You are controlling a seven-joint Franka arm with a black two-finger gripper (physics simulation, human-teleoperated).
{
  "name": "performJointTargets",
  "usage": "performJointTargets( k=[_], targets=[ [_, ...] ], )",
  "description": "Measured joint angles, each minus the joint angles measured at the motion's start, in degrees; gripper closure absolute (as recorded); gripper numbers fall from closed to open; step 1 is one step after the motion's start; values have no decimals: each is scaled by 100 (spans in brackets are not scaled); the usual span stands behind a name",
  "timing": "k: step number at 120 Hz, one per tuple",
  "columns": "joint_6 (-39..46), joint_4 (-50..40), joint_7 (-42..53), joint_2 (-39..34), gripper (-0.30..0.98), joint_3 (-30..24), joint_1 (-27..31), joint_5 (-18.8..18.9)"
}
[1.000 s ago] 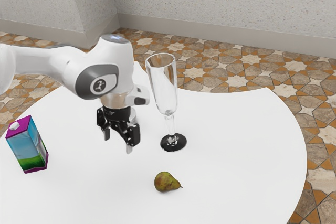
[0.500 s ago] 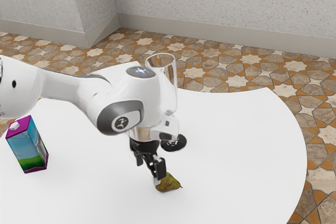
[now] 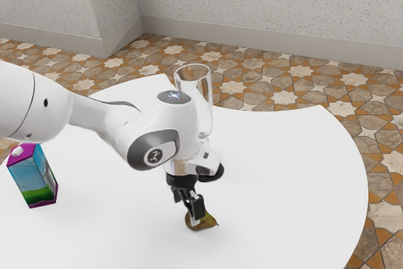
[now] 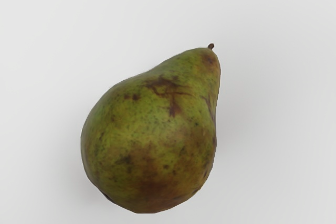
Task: Place the pear in the bowl.
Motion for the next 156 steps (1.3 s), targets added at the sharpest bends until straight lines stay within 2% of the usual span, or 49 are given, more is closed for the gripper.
performJointTargets(
  k=[36,117,156],
  targets=[
    [238,146,311,429,0,9,99,-1],
    [629,323,635,904,0,9,106,-17],
    [648,329,674,890,26,17,108,-41]
  ],
)
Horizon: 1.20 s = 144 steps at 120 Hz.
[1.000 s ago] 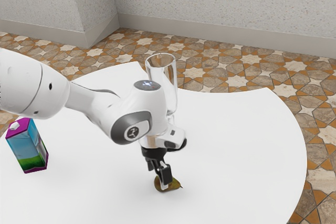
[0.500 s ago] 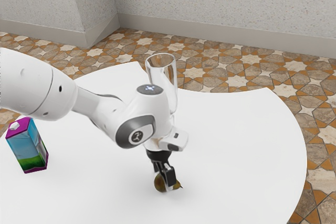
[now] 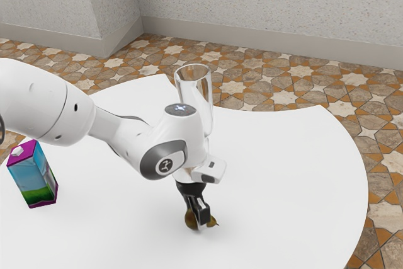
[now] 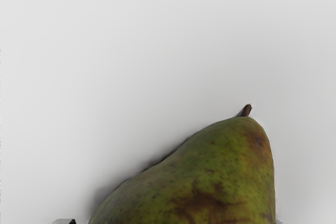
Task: Place the pear in the bowl.
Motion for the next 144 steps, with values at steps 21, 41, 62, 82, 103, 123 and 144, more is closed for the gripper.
performJointTargets(
  k=[21,41,62,82,103,123,144],
  targets=[
    [8,-3,-8,-1,31,1,0,23],
    [14,-2,-27,-2,33,1,6,40],
    [21,-6,-68,-2,35,1,9,65],
    [28,-7,-116,-81,41,13,8,96],
    [44,-33,-222,-349,53,56,16,189],
    [36,-224,-371,-875,55,180,155,252],
    [-91,-317,-493,-1263,52,636,349,247]
  ],
)
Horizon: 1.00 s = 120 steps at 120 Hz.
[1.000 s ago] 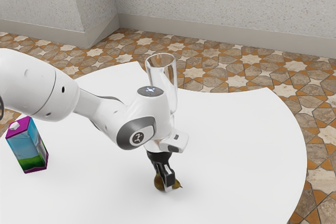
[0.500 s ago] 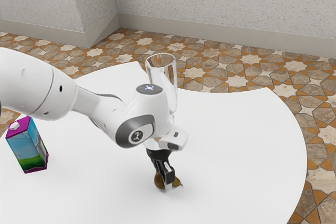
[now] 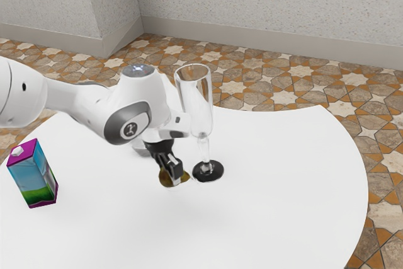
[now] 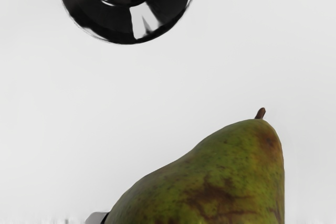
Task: Place the pear in the bowl.
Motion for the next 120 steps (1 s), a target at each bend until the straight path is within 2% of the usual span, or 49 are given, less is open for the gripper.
performJointTargets(
  k=[31,53,92,113,120],
  targets=[
    [-105,410,13,-44,46,433,596,170],
    [-129,1383,82,813,41,483,1066,171],
    [-107,2410,268,1807,35,476,1309,103],
    [-100,2686,364,2113,32,468,1423,64],
    [-102,2708,399,2154,24,465,1466,32]
  ],
)
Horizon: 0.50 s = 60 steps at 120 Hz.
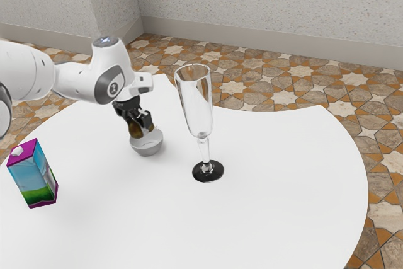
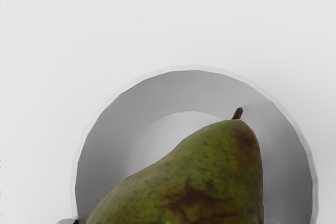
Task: Place the pear in the bowl.
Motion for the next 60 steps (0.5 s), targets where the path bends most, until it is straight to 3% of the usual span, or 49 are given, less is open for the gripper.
performJointTargets(
  k=[17,35,60],
  targets=[
    [-4,-14,70,-115,13,4,7,-35],
    [-46,-359,107,-1100,6,-8,-109,-72],
    [-1474,-319,-294,-2430,2,-2,-243,-122]
  ],
)
